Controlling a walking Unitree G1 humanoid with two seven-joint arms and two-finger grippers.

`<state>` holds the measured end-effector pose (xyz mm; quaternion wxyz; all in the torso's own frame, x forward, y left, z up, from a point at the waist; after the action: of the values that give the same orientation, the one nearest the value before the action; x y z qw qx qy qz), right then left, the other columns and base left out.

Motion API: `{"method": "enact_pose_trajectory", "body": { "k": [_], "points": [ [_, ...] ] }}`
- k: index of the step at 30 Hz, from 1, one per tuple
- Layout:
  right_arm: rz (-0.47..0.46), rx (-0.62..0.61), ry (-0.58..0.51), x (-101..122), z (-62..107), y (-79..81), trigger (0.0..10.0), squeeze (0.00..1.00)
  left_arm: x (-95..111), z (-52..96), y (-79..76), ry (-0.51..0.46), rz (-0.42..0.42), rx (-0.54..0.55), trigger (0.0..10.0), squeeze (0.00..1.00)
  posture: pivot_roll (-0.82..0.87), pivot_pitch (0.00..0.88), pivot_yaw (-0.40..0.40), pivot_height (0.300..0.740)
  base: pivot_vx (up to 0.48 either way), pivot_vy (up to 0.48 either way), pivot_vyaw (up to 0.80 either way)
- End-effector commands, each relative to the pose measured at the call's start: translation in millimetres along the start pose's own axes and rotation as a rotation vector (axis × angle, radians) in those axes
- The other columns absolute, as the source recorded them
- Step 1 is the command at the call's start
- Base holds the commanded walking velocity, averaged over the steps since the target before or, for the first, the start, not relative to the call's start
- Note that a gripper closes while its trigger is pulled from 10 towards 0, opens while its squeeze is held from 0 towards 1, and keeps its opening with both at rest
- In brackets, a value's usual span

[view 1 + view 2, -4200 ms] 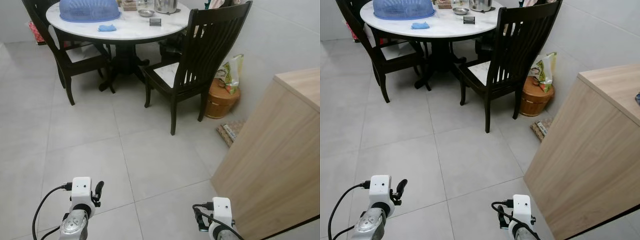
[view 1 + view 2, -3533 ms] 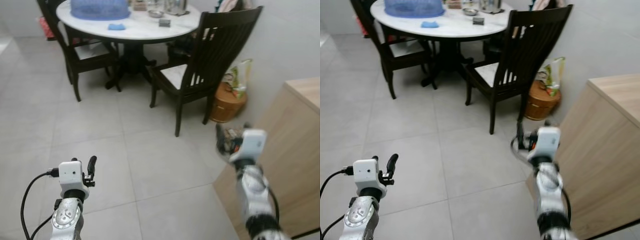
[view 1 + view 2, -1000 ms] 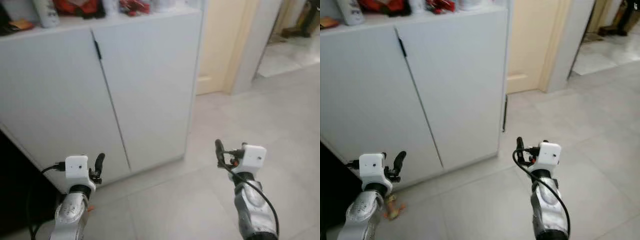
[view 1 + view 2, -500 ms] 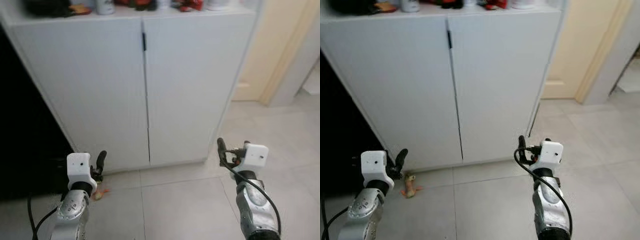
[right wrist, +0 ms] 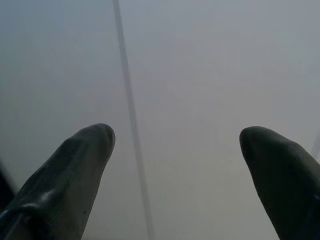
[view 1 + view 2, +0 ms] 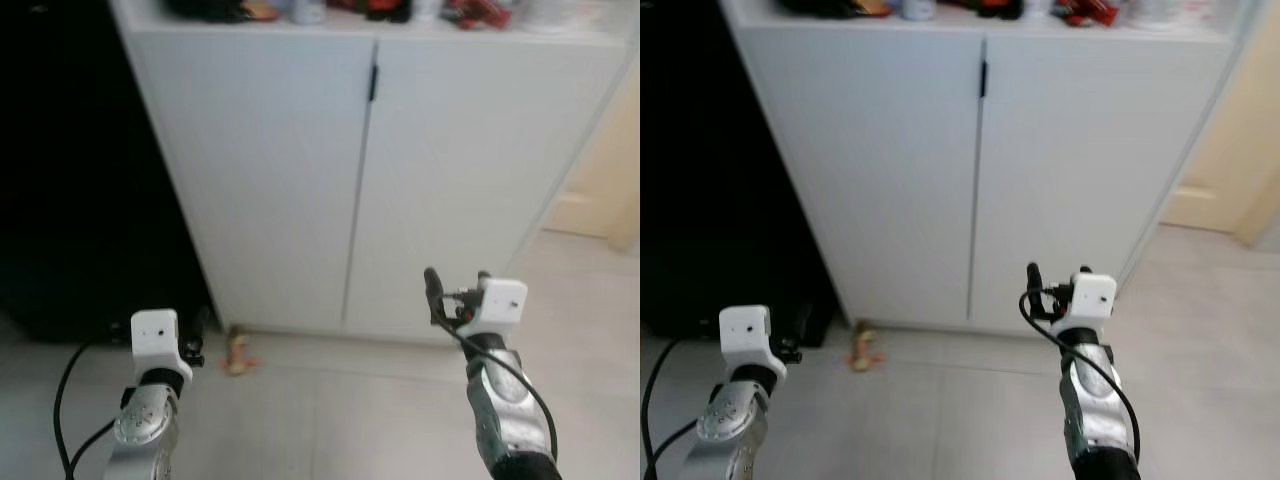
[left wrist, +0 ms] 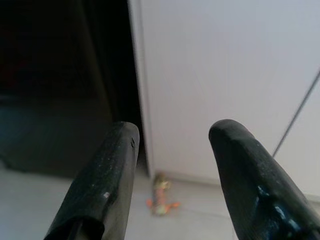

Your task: Restocking fridge

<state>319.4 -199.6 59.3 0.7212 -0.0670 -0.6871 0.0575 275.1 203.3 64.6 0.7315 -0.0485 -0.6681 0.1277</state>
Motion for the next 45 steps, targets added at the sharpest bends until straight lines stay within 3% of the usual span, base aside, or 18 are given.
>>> {"method": "enact_pose_trajectory", "body": {
  "k": [1, 2, 8, 12, 17, 22, 26, 34, 45],
  "points": [
    [-0.037, 0.006, 0.087, -19, 3.3, 0.6, 10.0, 0.00, -10, -2.6, 5.8, 0.047, -0.007, 0.013, 10.0, 0.00, -0.14, 0.000, -0.019, 0.740, 0.000, 0.000, 0.00],
    [-0.030, 0.021, 0.179, -39, 9.1, 1.8, 10.0, 0.00, -22, -4.8, 11.1, 0.101, -0.020, 0.024, 10.0, 0.00, -0.14, 0.000, -0.022, 0.740, 0.000, 0.000, 0.00],
    [-0.022, 0.047, 0.442, -91, 38.0, 3.3, 10.0, 0.00, -54, -4.7, 25.2, 0.241, -0.040, 0.065, 10.0, 0.00, -0.14, 0.000, -0.024, 0.740, 0.000, 0.000, 0.00],
    [-0.031, 0.043, 0.689, -133, 80.2, 5.4, 10.0, 0.00, -84, 5.3, 36.4, 0.399, -0.113, 0.066, 10.0, 0.00, -0.13, 0.000, -0.022, 0.740, 0.000, 0.000, 0.00],
    [-0.063, 0.014, 0.871, -163, 122.3, 8.4, 10.0, 0.00, -114, 20.4, 42.9, 0.553, -0.116, 0.091, 10.0, 0.00, -0.12, 0.000, -0.024, 0.740, 0.000, 0.096, 0.00],
    [-0.088, 0.041, 0.905, -171, 139.2, 20.6, 10.0, 0.00, -129, 29.5, 43.3, 0.610, -0.115, 0.122, 10.0, 0.00, -0.13, 0.000, -0.016, 0.740, 0.000, 0.480, 0.00],
    [-0.090, 0.031, 0.919, -174, 144.9, 19.2, 10.0, 0.00, -132, 32.0, 45.9, 0.613, -0.097, 0.147, 10.0, 0.00, -0.14, 0.000, -0.013, 0.740, 0.000, 0.480, 0.00],
    [-0.077, 0.025, 0.919, -171, 137.8, 10.2, 10.0, 0.00, -129, 29.8, 49.1, 0.590, -0.074, 0.172, 10.0, 0.00, -0.13, 0.000, -0.024, 0.740, 0.000, 0.480, -0.29],
    [-0.062, 0.043, 0.916, -173, 142.2, 12.4, 10.0, 0.00, -128, 28.1, 51.0, 0.577, -0.067, 0.186, 10.0, 0.00, -0.13, 0.000, -0.028, 0.740, 0.000, 0.480, -0.28]
  ]
}}
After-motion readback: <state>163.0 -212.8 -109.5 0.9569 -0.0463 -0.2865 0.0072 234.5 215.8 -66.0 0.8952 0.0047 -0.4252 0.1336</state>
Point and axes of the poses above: a point about 5 cm out from each wrist's last joint towards the gripper, its own z axis pointing back from the gripper into the wrist, its own x axis along the axis of the wrist's last joint, y = z × x, the point moved 2 cm from there along -z, pointing out of the wrist towards the gripper, and after that the axes turned 15 degrees about z, right-handed, at the moved point
